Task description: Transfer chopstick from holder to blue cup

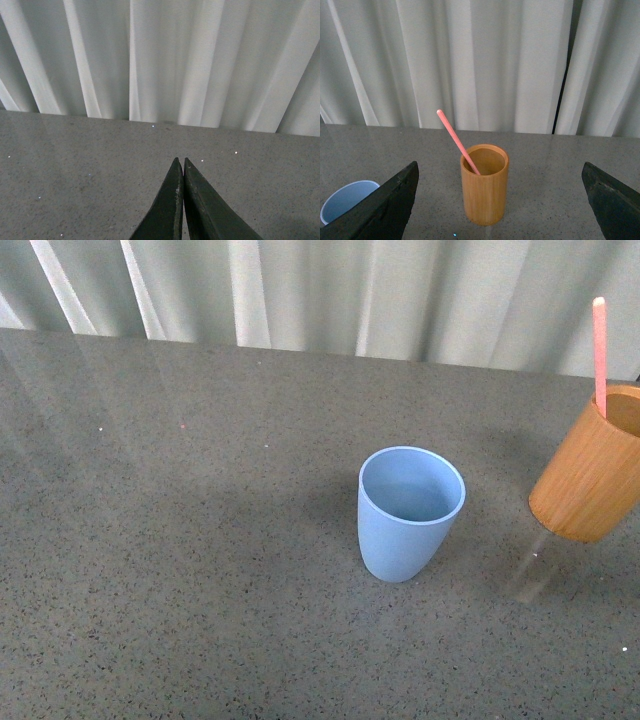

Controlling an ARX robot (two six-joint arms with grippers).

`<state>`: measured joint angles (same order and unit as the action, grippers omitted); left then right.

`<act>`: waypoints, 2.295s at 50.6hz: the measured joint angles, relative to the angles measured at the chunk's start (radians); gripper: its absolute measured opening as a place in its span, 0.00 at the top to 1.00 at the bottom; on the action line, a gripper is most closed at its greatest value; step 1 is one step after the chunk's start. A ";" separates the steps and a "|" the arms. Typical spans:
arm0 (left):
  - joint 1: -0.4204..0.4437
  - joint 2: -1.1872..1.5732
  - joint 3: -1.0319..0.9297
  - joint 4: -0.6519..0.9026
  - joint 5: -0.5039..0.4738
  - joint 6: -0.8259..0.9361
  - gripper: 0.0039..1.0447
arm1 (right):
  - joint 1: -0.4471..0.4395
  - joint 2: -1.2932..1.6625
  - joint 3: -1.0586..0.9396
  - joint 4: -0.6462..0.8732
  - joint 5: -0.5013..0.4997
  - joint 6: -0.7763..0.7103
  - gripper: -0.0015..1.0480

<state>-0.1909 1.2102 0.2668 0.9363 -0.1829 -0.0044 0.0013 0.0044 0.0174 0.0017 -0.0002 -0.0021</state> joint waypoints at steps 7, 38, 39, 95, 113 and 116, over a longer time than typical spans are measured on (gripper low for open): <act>0.035 -0.081 -0.064 -0.019 0.031 0.000 0.97 | 0.000 0.000 0.000 0.000 0.000 0.000 0.10; 0.188 -0.500 -0.247 -0.248 0.180 0.000 0.97 | 0.000 0.000 0.000 0.000 0.000 0.000 0.10; 0.188 -0.516 -0.247 -0.261 0.180 0.000 0.97 | 0.000 0.000 0.000 0.000 0.000 0.000 0.10; 0.188 -1.042 -0.248 -0.765 0.180 0.000 0.97 | 0.000 0.000 0.000 0.000 0.000 0.000 0.10; 0.188 -1.206 -0.248 -0.936 0.180 0.000 0.97 | 0.000 0.000 0.000 0.000 0.001 0.000 0.10; 0.188 -1.206 -0.248 -0.936 0.181 0.000 0.97 | 0.000 0.000 0.000 0.000 0.001 0.000 0.10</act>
<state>-0.0025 0.0040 0.0189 0.0006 -0.0021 -0.0044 0.0013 0.0044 0.0174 0.0017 0.0006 -0.0021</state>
